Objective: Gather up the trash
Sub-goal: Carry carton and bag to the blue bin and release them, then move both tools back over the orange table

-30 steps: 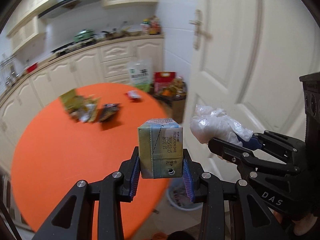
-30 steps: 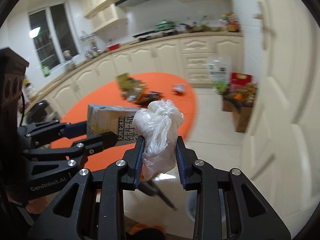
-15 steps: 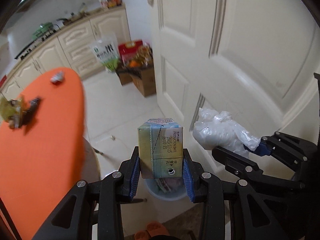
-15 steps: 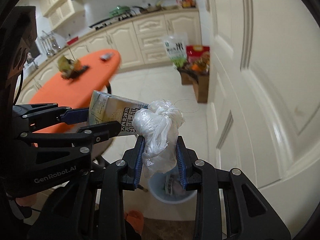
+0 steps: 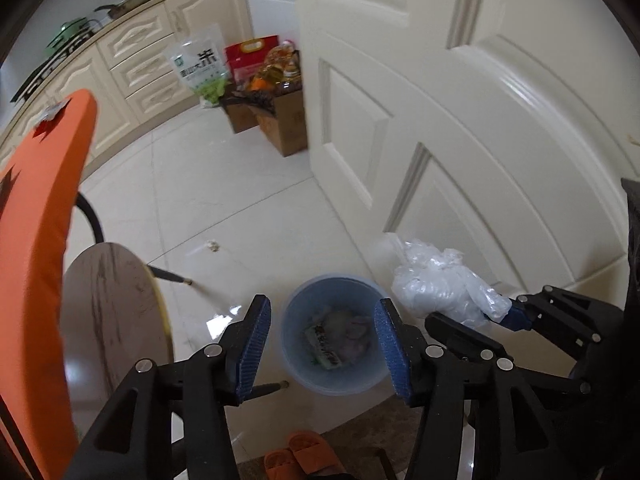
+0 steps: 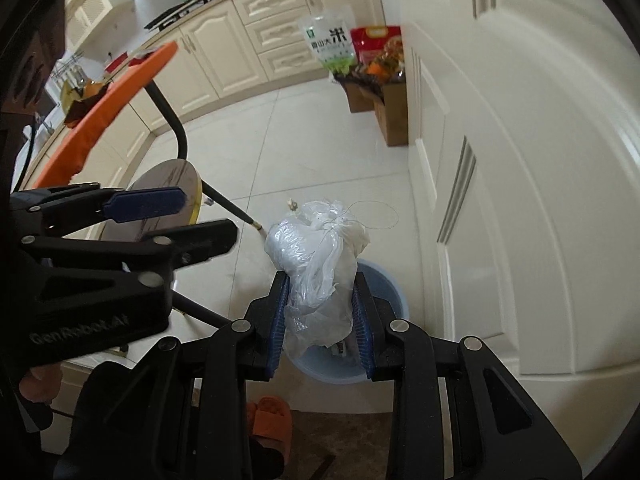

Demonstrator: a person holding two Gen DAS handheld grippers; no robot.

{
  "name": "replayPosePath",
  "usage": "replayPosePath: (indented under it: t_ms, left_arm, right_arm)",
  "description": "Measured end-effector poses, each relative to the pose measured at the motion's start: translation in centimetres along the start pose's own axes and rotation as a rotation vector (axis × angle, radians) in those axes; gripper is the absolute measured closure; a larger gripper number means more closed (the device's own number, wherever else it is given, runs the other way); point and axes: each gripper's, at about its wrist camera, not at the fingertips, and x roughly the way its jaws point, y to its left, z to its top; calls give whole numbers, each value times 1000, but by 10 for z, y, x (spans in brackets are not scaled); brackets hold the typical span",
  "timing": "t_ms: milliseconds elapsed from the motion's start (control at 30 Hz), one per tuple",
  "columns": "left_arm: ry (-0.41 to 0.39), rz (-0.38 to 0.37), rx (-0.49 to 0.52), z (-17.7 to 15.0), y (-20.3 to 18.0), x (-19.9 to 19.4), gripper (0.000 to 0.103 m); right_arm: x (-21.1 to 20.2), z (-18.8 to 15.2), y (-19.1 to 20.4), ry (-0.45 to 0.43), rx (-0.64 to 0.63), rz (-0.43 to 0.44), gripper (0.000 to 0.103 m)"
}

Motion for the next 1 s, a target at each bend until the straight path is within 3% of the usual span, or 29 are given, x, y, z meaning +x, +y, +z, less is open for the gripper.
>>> replayPosePath:
  t_ms: [300, 567, 833, 933, 1000]
  left_arm:
    - [-43, 5, -10, -2, -5, -16, 51]
    - [-131, -1, -25, -19, -7, -73, 51]
    - [-294, 39, -77, -45, 20, -157, 39]
    - [-352, 58, -113, -56, 43, -187, 34]
    - [-375, 78, -133, -66, 61, -200, 33]
  right_arm:
    - [4, 0, 9, 7, 11, -9, 59]
    - [-50, 1, 34, -71, -23, -31, 48]
    - [-124, 13, 101, -224, -116, 4, 41]
    - [-141, 23, 130, -271, -149, 32, 30]
    - [-147, 31, 154, -289, -184, 51, 30]
